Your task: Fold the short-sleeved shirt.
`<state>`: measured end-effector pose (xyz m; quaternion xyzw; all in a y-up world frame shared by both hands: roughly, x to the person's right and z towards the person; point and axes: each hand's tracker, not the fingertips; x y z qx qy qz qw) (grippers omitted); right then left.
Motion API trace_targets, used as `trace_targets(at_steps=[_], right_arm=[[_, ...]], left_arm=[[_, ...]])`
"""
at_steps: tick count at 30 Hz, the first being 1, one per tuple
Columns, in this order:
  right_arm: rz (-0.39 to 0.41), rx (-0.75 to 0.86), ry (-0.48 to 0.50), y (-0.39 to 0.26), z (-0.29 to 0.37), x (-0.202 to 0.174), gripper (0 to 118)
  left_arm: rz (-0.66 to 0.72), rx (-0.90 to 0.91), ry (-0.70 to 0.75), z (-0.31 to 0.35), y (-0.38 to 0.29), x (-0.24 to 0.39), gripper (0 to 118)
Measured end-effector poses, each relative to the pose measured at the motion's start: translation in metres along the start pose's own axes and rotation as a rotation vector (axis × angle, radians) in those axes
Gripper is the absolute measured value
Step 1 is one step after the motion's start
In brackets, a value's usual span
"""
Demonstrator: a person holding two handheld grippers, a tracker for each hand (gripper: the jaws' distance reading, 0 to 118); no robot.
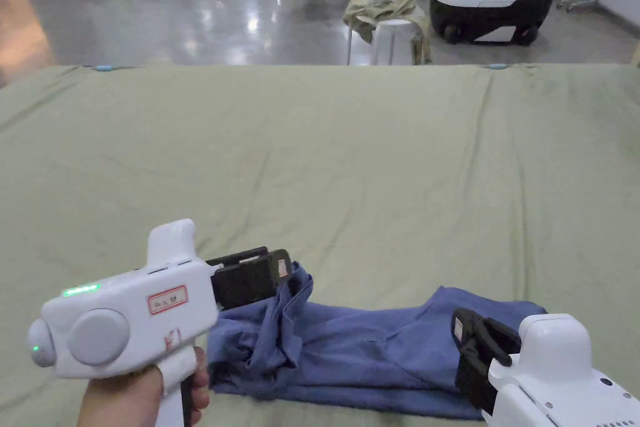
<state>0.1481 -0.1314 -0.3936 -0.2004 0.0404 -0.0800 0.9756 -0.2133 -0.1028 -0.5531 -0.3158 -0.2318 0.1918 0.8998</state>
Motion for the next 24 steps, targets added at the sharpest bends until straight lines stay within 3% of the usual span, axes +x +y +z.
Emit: trace_targets(at_steps=[2, 4, 5, 8, 12, 15, 19, 24], right_arm=[[-0.020, 0.002, 0.002, -0.001, 0.002, 0.002, 1], [-0.029, -0.003, 0.000, -0.003, 0.001, 0.003, 1], [-0.029, -0.008, -0.004, -0.004, 0.001, 0.003, 1], [-0.035, -0.020, -0.010, -0.006, 0.002, 0.006, 1], [-0.040, -0.029, -0.032, -0.008, 0.002, 0.012, 1], [-0.054, -0.036, -0.045, -0.009, 0.001, 0.017, 1], [-0.049, -0.044, -0.057, -0.006, 0.001, 0.016, 1], [-0.018, -0.048, -0.040, -0.003, -0.003, 0.005, 1]], left_arm=[[0.000, -0.021, 0.075, -0.001, -0.005, -0.014, 97], [0.055, -0.046, 0.116, -0.013, -0.016, -0.019, 36], [0.072, -0.037, 0.157, -0.018, -0.023, -0.020, 14], [0.105, -0.154, 0.056, -0.047, -0.037, -0.017, 14], [-0.053, -0.222, -0.047, -0.075, -0.061, 0.036, 14], [-0.055, -0.386, -0.088, -0.115, -0.081, 0.057, 14], [-0.170, -0.336, -0.037, -0.114, -0.089, 0.066, 14], [-0.228, -0.108, -0.035, -0.027, -0.043, 0.055, 14]])
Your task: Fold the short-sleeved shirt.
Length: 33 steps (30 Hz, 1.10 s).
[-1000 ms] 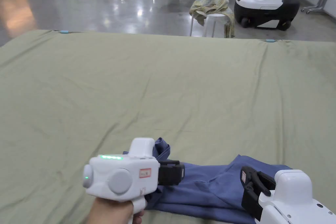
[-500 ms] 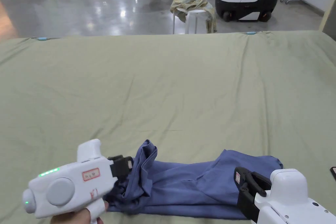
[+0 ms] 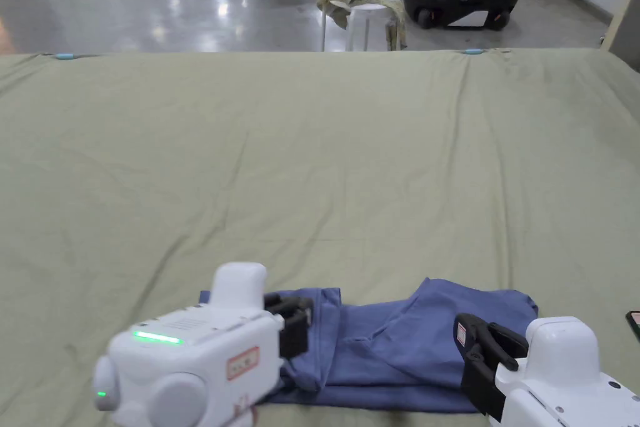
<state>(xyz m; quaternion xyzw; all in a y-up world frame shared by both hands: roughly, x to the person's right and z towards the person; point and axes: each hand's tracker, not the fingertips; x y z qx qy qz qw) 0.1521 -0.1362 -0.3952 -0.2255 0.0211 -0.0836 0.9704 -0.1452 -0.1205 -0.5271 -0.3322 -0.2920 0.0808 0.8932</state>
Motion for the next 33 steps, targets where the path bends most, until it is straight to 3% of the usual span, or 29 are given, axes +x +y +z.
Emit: trace_targets(at_steps=[1, 2, 3, 4, 5, 11, 16, 19, 22, 23, 24, 25, 27, 28, 31, 33], right_arm=[[0.002, -0.003, 0.008, -0.001, -0.002, -0.004, 1], [0.006, -0.008, 0.014, -0.002, -0.004, -0.010, 1], [0.010, -0.015, 0.024, -0.003, -0.005, -0.015, 1], [0.013, -0.021, 0.038, -0.004, -0.005, -0.020, 1], [0.016, -0.027, 0.051, -0.006, -0.005, -0.026, 1], [0.039, -0.074, 0.079, -0.014, -0.015, -0.050, 1], [0.052, -0.086, 0.070, -0.007, -0.019, -0.062, 1], [0.067, -0.081, 0.056, -0.001, -0.021, -0.067, 1], [0.062, -0.073, 0.042, 0.004, -0.024, -0.070, 1], [0.058, -0.073, 0.039, 0.005, -0.025, -0.072, 1], [0.056, -0.073, 0.035, 0.006, -0.026, -0.073, 1], [0.056, -0.072, 0.031, 0.006, -0.026, -0.074, 1], [0.057, -0.070, 0.032, 0.006, -0.026, -0.075, 1], [0.056, -0.070, 0.034, 0.006, -0.026, -0.075, 1], [0.054, -0.074, 0.035, 0.004, -0.025, -0.075, 1], [0.046, -0.071, 0.042, 0.004, -0.022, -0.073, 1]], left_arm=[[0.017, 0.001, 0.011, 0.011, 0.005, -0.013, 18], [0.103, 0.006, -0.012, 0.021, 0.007, -0.033, 36], [0.205, -0.007, -0.081, 0.028, 0.008, -0.054, 77], [0.320, -0.035, -0.160, 0.033, 0.007, -0.082, 106], [0.410, -0.047, -0.187, 0.041, 0.005, -0.104, 115], [0.740, -0.124, -0.343, 0.035, -0.027, -0.218, 114], [0.974, -0.290, -0.518, -0.016, -0.072, -0.232, 114], [0.938, -0.228, -0.702, -0.042, -0.071, -0.209, 114], [0.928, -0.197, -0.667, -0.071, -0.077, -0.192, 111], [0.902, -0.188, -0.637, -0.072, -0.074, -0.186, 98], [0.881, -0.187, -0.594, -0.072, -0.069, -0.181, 29], [0.867, -0.198, -0.529, -0.069, -0.065, -0.178, 11], [0.810, -0.264, -0.346, -0.068, -0.066, -0.176, 11], [0.820, -0.242, -0.396, -0.056, -0.061, -0.166, 11], [0.799, -0.182, -0.322, -0.023, -0.045, -0.160, 11], [0.718, -0.175, -0.279, 0.003, -0.031, -0.189, 11]])
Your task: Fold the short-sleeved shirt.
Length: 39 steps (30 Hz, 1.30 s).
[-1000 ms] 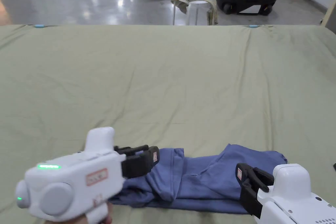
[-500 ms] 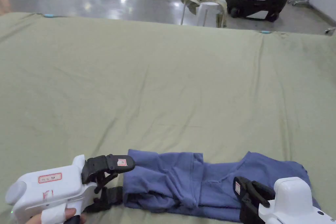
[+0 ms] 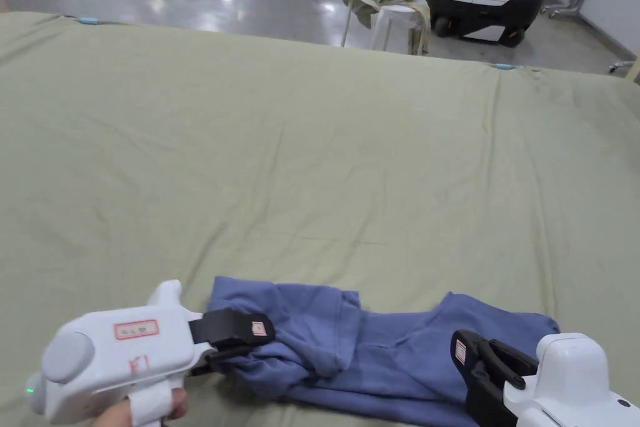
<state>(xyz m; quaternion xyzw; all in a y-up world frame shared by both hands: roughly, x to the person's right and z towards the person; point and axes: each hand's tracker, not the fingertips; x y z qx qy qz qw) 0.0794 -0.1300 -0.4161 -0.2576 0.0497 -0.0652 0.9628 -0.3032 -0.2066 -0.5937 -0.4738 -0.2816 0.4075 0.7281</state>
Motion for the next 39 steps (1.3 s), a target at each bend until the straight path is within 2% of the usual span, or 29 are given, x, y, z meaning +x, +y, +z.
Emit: trace_targets(at_steps=[5, 9, 15, 18, 20, 21, 23, 24, 26, 28, 30, 31, 34, 37, 38, 39], right_arm=[[-0.015, 0.020, 0.020, -0.005, 0.007, 0.007, 1], [-0.056, 0.028, 0.047, -0.007, 0.010, 0.015, 1], [-0.054, 0.062, 0.046, -0.007, 0.024, 0.031, 1], [-0.066, 0.066, 0.033, -0.006, 0.033, 0.043, 1], [-0.082, 0.070, 0.023, -0.007, 0.038, 0.053, 1], [-0.085, 0.066, 0.019, -0.008, 0.039, 0.057, 1], [-0.079, 0.052, 0.006, -0.010, 0.041, 0.062, 1], [-0.073, 0.045, 0.003, -0.010, 0.042, 0.064, 1], [-0.065, 0.040, 0.001, -0.011, 0.043, 0.068, 1], [-0.067, 0.040, 0.007, -0.011, 0.045, 0.072, 1], [-0.082, 0.036, 0.018, -0.011, 0.044, 0.076, 1], [-0.087, 0.036, 0.018, -0.011, 0.044, 0.078, 1], [-0.109, 0.031, 0.016, -0.011, 0.042, 0.083, 1], [-0.146, 0.023, 0.024, -0.013, 0.039, 0.088, 1], [-0.156, 0.018, 0.024, -0.013, 0.037, 0.090, 1], [-0.168, 0.011, 0.028, -0.013, 0.035, 0.091, 1]], left_arm=[[-0.287, 0.132, 0.355, 0.069, 0.030, 0.034, 11], [-0.366, 0.151, 0.406, 0.063, 0.009, 0.077, 11], [-0.690, 0.040, 0.433, -0.042, -0.056, 0.164, 11], [-0.790, -0.052, 0.451, -0.108, -0.089, 0.190, 11], [-0.806, -0.125, 0.439, -0.151, -0.101, 0.189, 12], [-0.813, -0.169, 0.452, -0.168, -0.103, 0.185, 15], [-0.868, -0.265, 0.552, -0.195, -0.107, 0.173, 31], [-0.874, -0.260, 0.546, -0.199, -0.108, 0.169, 42], [-0.809, -0.257, 0.423, -0.184, -0.100, 0.172, 45], [-0.708, -0.218, 0.334, -0.162, -0.089, 0.183, 63], [-0.671, -0.100, 0.212, -0.128, -0.080, 0.195, 87], [-0.633, -0.066, 0.147, -0.111, -0.072, 0.201, 94], [-0.521, 0.101, 0.045, -0.068, -0.055, 0.192, 95], [-0.376, 0.206, 0.085, -0.055, -0.045, 0.170, 92], [-0.340, 0.144, 0.087, -0.064, -0.042, 0.159, 82], [-0.312, 0.081, 0.081, -0.077, -0.047, 0.153, 47]])
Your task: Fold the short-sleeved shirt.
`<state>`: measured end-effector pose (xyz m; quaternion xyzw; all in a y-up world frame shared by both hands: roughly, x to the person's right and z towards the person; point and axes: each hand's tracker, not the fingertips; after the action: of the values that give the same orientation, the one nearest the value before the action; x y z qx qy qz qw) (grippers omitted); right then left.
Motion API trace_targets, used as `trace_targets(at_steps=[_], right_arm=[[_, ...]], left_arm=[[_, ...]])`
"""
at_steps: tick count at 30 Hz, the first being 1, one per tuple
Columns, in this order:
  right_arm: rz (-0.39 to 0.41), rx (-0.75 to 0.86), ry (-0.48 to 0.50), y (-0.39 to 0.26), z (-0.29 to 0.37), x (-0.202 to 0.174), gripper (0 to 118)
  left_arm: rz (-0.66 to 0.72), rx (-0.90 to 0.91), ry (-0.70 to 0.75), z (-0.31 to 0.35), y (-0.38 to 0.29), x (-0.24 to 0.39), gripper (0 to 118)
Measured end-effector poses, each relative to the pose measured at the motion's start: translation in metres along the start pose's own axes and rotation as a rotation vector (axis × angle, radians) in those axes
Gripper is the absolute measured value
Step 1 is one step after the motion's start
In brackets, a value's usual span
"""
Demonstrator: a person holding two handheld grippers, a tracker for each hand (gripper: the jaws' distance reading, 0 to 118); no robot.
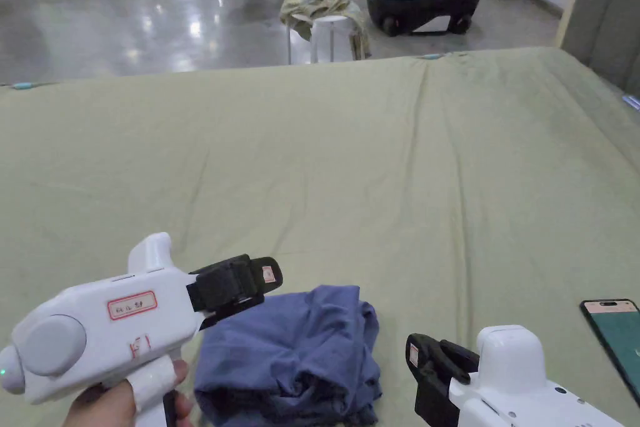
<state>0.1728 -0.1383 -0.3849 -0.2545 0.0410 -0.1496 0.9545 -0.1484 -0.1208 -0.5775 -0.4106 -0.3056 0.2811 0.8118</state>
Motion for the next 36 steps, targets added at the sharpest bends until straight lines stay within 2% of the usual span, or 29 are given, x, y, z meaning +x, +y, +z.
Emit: trace_targets(at_steps=[1, 2, 4, 6, 9, 13, 16, 17, 18, 19, 21, 22, 24, 25, 26, 27, 30, 32, 33, 34, 35, 36], right_arm=[[-0.013, -0.008, 0.002, 0.000, -0.002, 0.002, 1], [-0.024, -0.016, 0.003, 0.000, -0.004, 0.003, 1], [-0.043, -0.025, 0.002, 0.002, -0.005, 0.006, 1], [-0.055, -0.030, 0.003, 0.004, -0.004, 0.008, 1], [-0.047, -0.048, -0.002, 0.007, -0.003, 0.008, 1], [-0.019, -0.089, 0.011, 0.011, -0.016, 0.004, 1], [-0.042, -0.150, 0.070, 0.010, -0.050, -0.002, 1], [-0.059, -0.175, 0.093, 0.008, -0.063, -0.002, 1], [-0.083, -0.197, 0.116, 0.006, -0.078, -0.003, 1], [-0.110, -0.219, 0.133, 0.002, -0.090, -0.003, 1], [-0.161, -0.289, 0.181, -0.006, -0.108, 0.003, 1], [-0.160, -0.325, 0.153, -0.012, -0.114, 0.005, 1], [-0.098, -0.316, 0.011, -0.020, -0.116, 0.007, 1], [-0.110, -0.301, 0.023, -0.022, -0.115, 0.009, 1], [-0.161, -0.291, 0.072, -0.022, -0.112, 0.011, 1], [-0.192, -0.294, 0.076, -0.020, -0.112, 0.012, 1], [-0.144, -0.299, 0.055, -0.015, -0.111, 0.006, 1], [-0.122, -0.305, 0.047, -0.013, -0.111, 0.002, 1], [-0.118, -0.306, 0.045, -0.012, -0.111, 0.001, 1], [-0.118, -0.304, 0.045, -0.012, -0.110, -0.001, 1], [-0.118, -0.302, 0.043, -0.011, -0.110, -0.002, 1], [-0.119, -0.299, 0.042, -0.011, -0.109, -0.003, 1]], left_arm=[[0.002, -0.041, -0.023, -0.014, -0.009, -0.002, 16], [-0.008, -0.074, -0.044, -0.030, -0.020, 0.001, 12], [0.005, -0.163, -0.123, -0.068, -0.041, 0.009, 12], [0.034, -0.232, -0.130, -0.105, -0.063, 0.017, 12], [-0.046, -0.348, -0.117, -0.147, -0.083, 0.020, 12], [-0.068, -0.272, -0.143, -0.118, -0.067, 0.018, 12], [-0.207, -0.147, -0.138, -0.055, -0.040, 0.016, 15], [-0.234, -0.112, -0.117, -0.035, -0.033, 0.012, 17], [-0.249, -0.070, -0.082, -0.014, -0.025, 0.005, 30], [-0.238, -0.036, -0.057, 0.005, -0.018, -0.005, 52], [-0.199, -0.002, 0.001, 0.044, -0.012, -0.023, 106], [-0.149, 0.008, 0.021, 0.056, -0.009, -0.042, 109], [0.003, -0.011, 0.050, 0.066, -0.008, -0.078, 109], [0.092, -0.025, 0.033, 0.067, -0.011, -0.095, 109], [0.174, -0.045, -0.031, 0.064, -0.016, -0.111, 109], [0.251, -0.078, -0.097, 0.055, -0.023, -0.122, 109], [0.391, -0.196, -0.229, 0.003, -0.044, -0.136, 108], [0.368, -0.197, -0.217, -0.028, -0.052, -0.140, 107], [0.303, -0.162, -0.268, -0.033, -0.049, -0.127, 104], [0.288, -0.187, -0.256, -0.042, -0.046, -0.117, 87], [0.294, -0.197, -0.245, -0.049, -0.045, -0.112, 49], [0.293, -0.200, -0.175, -0.051, -0.047, -0.102, 21]])
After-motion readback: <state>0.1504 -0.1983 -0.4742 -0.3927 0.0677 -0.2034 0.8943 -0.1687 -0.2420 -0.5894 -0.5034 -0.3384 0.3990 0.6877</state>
